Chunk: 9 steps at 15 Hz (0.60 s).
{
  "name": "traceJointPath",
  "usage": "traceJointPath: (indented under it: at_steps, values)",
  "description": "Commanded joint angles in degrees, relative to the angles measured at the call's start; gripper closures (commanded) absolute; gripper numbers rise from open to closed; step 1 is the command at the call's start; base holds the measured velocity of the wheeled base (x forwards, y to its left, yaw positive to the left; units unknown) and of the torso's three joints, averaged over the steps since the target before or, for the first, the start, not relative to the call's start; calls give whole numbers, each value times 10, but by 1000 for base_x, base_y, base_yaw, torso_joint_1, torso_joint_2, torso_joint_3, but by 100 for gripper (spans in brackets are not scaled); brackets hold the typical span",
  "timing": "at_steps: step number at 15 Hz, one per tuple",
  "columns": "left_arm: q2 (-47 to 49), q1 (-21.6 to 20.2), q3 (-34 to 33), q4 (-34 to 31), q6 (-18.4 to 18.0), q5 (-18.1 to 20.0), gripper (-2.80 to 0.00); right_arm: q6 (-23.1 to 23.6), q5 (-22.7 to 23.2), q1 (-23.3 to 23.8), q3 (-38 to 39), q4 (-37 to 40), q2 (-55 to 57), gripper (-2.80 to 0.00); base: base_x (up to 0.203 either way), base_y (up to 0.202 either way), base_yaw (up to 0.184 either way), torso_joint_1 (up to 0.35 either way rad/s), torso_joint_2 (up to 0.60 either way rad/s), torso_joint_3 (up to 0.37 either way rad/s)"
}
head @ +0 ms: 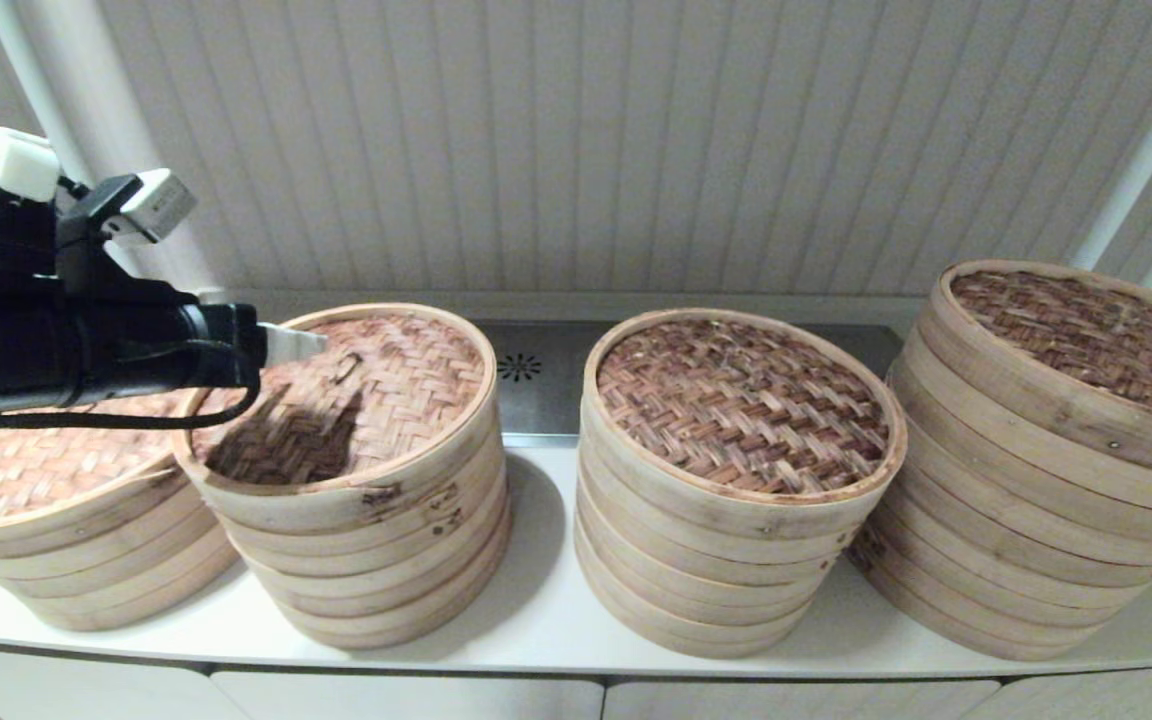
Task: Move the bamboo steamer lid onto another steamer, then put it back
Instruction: Pick up the steamer
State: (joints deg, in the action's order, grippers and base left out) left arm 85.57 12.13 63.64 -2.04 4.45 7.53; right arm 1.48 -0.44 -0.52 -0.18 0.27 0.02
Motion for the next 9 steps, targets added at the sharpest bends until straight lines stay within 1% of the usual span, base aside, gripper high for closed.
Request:
traceJointPath:
  at_steps: [1, 4, 6, 9]
  values:
    - [27, 19, 5, 3, -4, -6, -280, 0, 0, 0, 0, 0, -2, 0, 0, 0, 0, 0, 0, 0]
    - [58, 26, 2, 50, -45, -14, -280, 0, 1, 0, 1, 0, -2, 0, 0, 0, 0, 0, 0, 0]
    - [71, 27, -2, 74, -55, -38, -280, -1, 1, 0, 1, 0, -1, 0, 0, 0, 0, 0, 0, 0]
    - [72, 27, -15, 75, -60, -40, -280, 0, 1, 0, 1, 0, -2, 0, 0, 0, 0, 0, 0, 0]
